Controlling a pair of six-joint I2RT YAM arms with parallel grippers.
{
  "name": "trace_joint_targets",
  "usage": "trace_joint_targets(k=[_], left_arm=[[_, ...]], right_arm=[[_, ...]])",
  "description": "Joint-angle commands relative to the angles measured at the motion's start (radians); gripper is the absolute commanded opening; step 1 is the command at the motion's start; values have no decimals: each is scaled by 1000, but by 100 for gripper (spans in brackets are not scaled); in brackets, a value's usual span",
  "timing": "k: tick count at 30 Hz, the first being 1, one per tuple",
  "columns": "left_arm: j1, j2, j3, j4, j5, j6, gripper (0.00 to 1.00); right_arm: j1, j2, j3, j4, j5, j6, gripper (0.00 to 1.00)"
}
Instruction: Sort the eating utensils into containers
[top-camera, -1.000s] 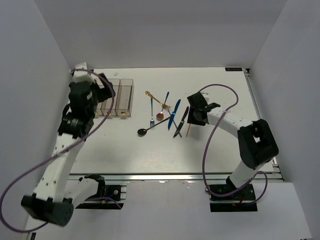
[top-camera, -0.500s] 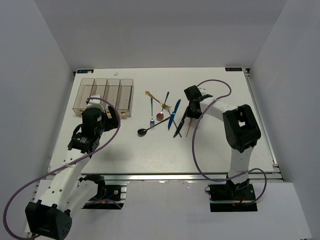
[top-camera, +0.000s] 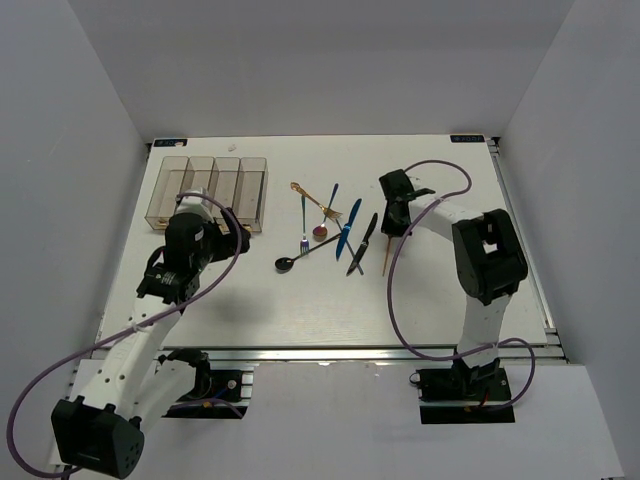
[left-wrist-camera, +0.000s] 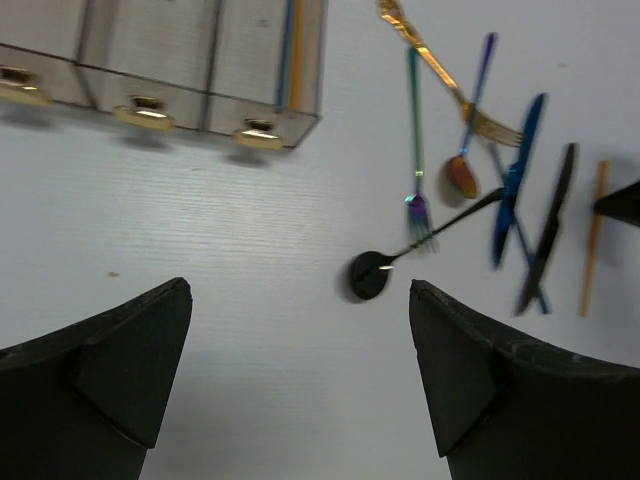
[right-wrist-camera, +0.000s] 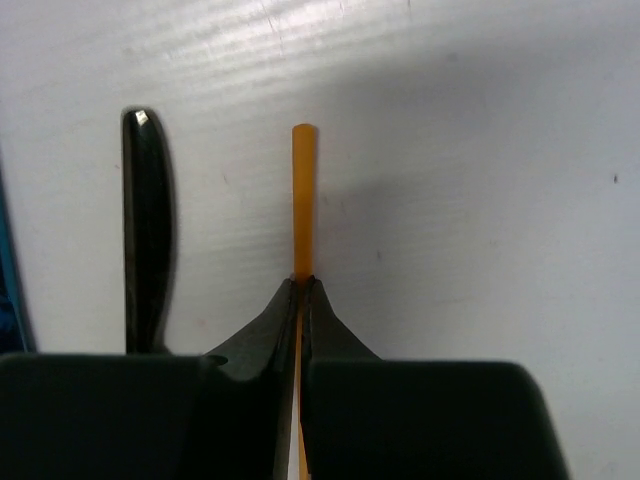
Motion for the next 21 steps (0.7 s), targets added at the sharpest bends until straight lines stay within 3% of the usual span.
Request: trace_joint_targets(k=[1,3,5,6,7,10,11,14,21], left_arm=[[0,7,8,135,216,-149,98],[-6,13,-53,247,369,-232,98],[-38,36,-99,469,436,-362,98],[-79,64,-130,576,451,-420,98],[-80,81,-133,611,447,-438,98],[-181,168,-103,683,409,-462,98],[-220,188,-92,695,401,-467,98],[-267,234,-67,742,381,-482,97],[-288,253,-52,783,372,-489,95]], right_arm=[[-15,-94,-70,-36,-69,-35,0],[-6,-221,-122,30,-161,-52,0],[8,-367,-230,190,-399,-62,0],[20,-447,-301,317,-574,-53,0],[20,-479,-302,319,-650,-38,0],[48,-565,-396,554,-874,31,0],[74,-584,-418,631,-900,68,0],[135,-630,-411,650,-896,73,0],[192,-636,-371,668,-879,105,0]])
